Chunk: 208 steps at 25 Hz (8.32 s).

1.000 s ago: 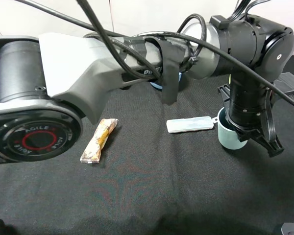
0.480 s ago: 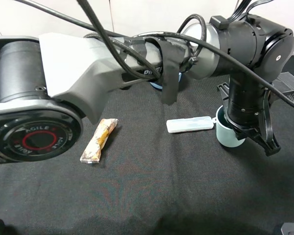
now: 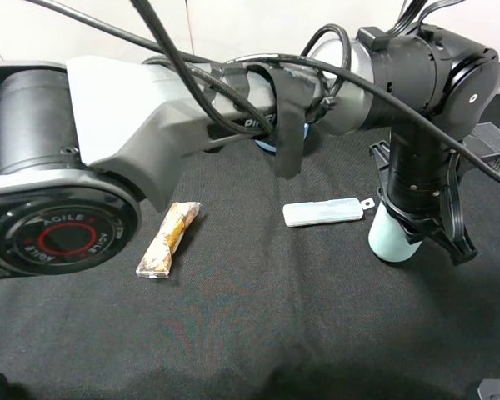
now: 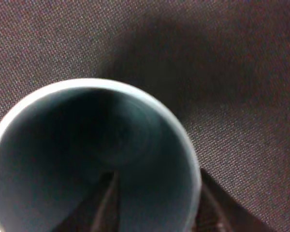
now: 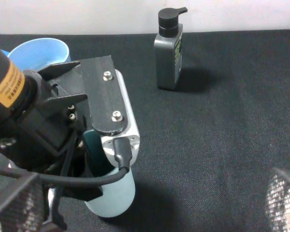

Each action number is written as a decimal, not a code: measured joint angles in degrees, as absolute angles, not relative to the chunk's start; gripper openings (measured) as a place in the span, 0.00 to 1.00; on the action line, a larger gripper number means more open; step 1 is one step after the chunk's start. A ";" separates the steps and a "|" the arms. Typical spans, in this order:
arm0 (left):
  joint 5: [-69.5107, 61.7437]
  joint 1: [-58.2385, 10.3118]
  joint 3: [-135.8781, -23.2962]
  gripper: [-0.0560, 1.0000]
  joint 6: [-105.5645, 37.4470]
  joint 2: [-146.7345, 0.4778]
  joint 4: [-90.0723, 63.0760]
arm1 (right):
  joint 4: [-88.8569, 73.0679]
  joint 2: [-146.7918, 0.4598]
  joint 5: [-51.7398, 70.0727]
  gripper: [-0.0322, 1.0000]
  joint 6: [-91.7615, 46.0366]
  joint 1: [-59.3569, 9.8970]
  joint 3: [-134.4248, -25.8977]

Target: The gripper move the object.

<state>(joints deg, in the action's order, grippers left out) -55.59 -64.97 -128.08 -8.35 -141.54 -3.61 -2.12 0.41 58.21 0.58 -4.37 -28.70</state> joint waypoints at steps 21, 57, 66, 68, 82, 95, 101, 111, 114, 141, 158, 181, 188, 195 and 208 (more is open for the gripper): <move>-57.78 -64.97 -132.90 0.48 -8.35 -141.54 -3.61 | -2.12 0.41 58.21 0.70 0.58 -4.37 -28.70; -67.61 -64.97 -150.09 0.48 -8.19 -139.77 1.33 | -2.12 0.41 58.21 0.70 0.58 -4.37 -28.70; -67.56 -64.83 -150.21 0.48 -7.50 -135.84 5.62 | -2.12 0.41 58.21 0.70 0.58 -4.37 -28.70; -67.56 -64.84 -150.21 0.48 -7.50 -134.96 5.73 | -2.12 0.41 58.21 0.70 0.58 -4.37 -28.70; -67.56 -64.25 -150.21 0.48 -7.26 -127.30 6.20 | -2.12 0.41 58.21 0.70 0.58 -4.37 -28.70; -67.56 -61.28 -143.18 0.48 -5.63 -117.64 6.72 | -2.12 0.41 58.21 0.70 0.58 -4.37 -28.70; -67.56 -58.77 -129.70 0.48 -5.34 -108.54 6.89 | -2.12 0.41 58.21 0.70 0.58 -4.37 -28.70; -67.56 -53.12 -104.24 0.48 -3.66 -92.46 7.09 | -2.12 0.41 58.21 0.70 0.58 -4.37 -28.70; -67.52 -52.11 -97.81 0.49 -2.46 -87.34 7.09 | -2.12 0.41 58.21 0.70 0.58 -4.37 -28.70; -67.54 -44.99 -52.79 0.99 8.66 -34.22 8.10 | -2.12 0.41 58.21 0.70 0.58 -4.37 -28.70; -67.41 -24.33 -36.98 0.99 1.80 -13.81 1.14 | -2.12 0.41 58.21 0.70 0.58 -4.37 -28.70; -61.43 -2.36 -28.39 0.99 -11.92 0.24 -7.92 | -2.12 0.41 58.21 0.70 0.58 -4.37 -28.70; -61.48 -2.36 -28.39 0.99 -12.09 0.24 -7.94 | -2.12 0.41 58.21 0.70 0.58 -4.37 -28.70; -61.48 -2.36 -28.39 0.99 -12.09 0.24 -7.99 | -2.12 0.41 58.21 0.70 0.58 -4.37 -28.70; -61.48 -2.36 -28.39 0.99 -12.09 0.24 -7.99 | -2.12 0.41 58.21 0.70 0.58 -4.37 -28.70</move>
<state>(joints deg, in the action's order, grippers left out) -61.48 -2.36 -28.39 -12.09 0.24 -7.99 -2.12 0.41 58.21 0.58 -4.37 -28.70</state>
